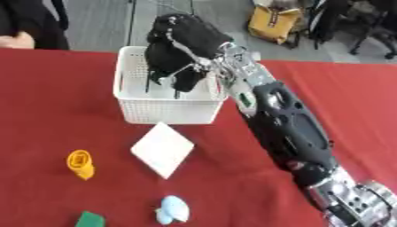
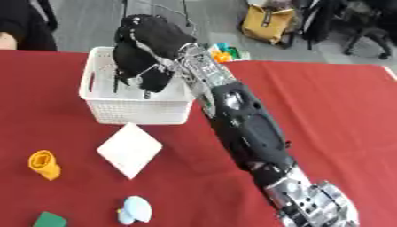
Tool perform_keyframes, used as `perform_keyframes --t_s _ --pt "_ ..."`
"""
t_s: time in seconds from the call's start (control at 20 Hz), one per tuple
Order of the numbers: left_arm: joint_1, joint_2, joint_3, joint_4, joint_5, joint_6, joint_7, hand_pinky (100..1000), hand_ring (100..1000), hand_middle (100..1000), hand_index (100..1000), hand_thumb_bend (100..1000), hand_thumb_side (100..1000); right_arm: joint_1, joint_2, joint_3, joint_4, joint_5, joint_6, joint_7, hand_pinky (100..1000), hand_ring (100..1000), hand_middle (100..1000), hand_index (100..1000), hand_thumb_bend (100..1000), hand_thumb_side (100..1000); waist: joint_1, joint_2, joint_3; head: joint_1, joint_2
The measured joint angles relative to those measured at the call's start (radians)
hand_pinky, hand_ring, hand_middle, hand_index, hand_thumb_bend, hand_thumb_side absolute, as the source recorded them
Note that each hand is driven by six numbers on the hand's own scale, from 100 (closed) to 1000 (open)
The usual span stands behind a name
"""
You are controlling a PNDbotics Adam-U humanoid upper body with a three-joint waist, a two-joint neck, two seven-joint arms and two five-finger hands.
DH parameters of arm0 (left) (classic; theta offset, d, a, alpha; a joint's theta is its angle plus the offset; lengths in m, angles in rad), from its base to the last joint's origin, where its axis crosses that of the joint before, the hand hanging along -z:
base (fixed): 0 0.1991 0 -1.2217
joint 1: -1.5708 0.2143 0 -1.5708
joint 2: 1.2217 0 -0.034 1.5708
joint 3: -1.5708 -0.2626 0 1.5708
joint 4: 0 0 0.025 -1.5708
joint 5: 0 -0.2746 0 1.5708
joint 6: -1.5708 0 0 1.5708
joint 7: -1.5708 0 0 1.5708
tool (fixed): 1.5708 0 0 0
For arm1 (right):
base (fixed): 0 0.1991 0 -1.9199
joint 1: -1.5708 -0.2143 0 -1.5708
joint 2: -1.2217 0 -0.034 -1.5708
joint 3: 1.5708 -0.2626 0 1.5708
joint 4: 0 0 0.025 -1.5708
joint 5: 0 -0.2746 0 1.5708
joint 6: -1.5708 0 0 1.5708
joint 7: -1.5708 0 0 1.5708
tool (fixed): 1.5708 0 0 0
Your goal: Pick up objects on the table and place them in the box.
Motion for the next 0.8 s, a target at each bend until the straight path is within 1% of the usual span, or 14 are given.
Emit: perform_keyframes --t_s 0.15,0.25,0.3,0.4,0.6,0.8 --pt "0.000 -0.004 -0.002 0.000 0.003 -0.001 -0.004 575 522 498 706 105 893 -0.002 -0.012 0.000 0.011 0.025 0.001 -0.028 100 545 397 443 165 100 0.000 0.003 0.000 -0.009 -0.002" --pt "0.000 -0.007 -0.003 0.000 0.004 -0.001 -0.009 575 522 497 706 103 892 -0.004 -0.019 0.000 0.014 0.038 0.006 -0.057 100 545 377 448 163 100 0.001 0.008 -0.002 -0.011 -0.009" --pt "0.000 -0.008 -0.005 0.000 0.004 -0.001 -0.012 575 522 498 706 103 892 -0.004 -0.023 -0.001 0.017 0.045 0.011 -0.076 100 539 337 447 170 100 0.003 0.008 -0.003 -0.013 -0.011" --pt "0.000 -0.008 -0.008 0.000 0.006 -0.002 -0.016 575 521 497 706 101 891 -0.004 -0.029 -0.003 0.021 0.056 0.025 -0.120 100 536 310 446 173 100 0.009 0.009 -0.003 -0.017 -0.019" --pt "0.000 -0.009 -0.008 0.000 0.010 -0.003 -0.022 574 521 497 706 100 891 -0.006 -0.031 -0.007 0.043 0.068 0.057 -0.211 100 532 300 444 171 100 0.016 0.014 -0.003 -0.019 -0.036" --pt "-0.002 -0.012 -0.013 0.000 0.014 -0.003 -0.030 574 521 497 707 100 891 -0.007 -0.031 -0.006 0.059 0.068 0.063 -0.270 100 534 291 445 174 100 0.021 0.019 -0.003 -0.021 -0.046"
